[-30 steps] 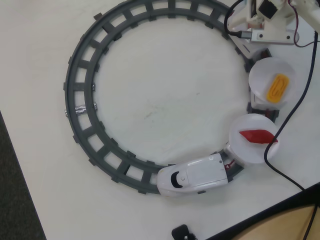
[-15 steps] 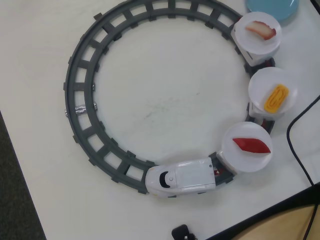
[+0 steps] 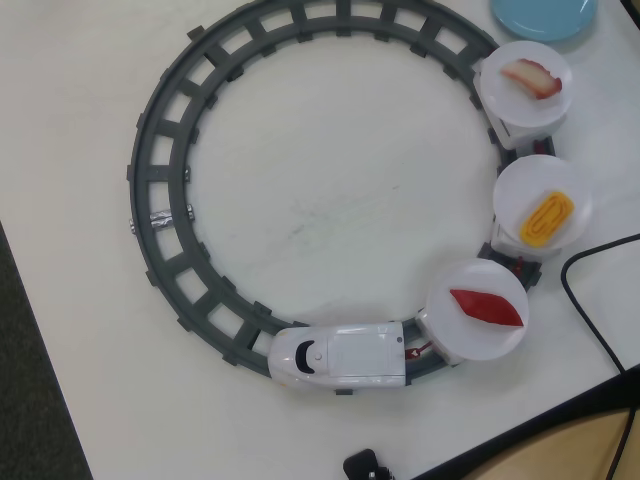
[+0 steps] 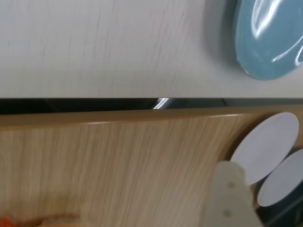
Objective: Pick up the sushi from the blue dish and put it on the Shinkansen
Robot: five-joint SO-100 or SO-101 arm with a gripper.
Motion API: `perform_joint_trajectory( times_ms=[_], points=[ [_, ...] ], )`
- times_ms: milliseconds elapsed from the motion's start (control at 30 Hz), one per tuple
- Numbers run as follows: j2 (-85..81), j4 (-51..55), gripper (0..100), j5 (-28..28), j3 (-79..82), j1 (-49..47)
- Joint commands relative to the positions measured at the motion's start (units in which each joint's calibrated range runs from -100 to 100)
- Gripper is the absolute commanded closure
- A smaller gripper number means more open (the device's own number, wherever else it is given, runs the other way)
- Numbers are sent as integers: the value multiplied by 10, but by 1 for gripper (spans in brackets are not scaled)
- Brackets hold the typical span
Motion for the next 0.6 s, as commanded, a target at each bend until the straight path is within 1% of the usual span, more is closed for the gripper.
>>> perform_joint_trajectory(
  times_ms=[0,100,233,400,567],
  points=[
    [-180,-120,67,26,250,11],
    [-290,-167,67,43,406,9],
    [-429,-182,67,45,557,14],
    [-573,-106,68,36,594,47],
    [-548,-94,68,-31,588,59]
  ],
)
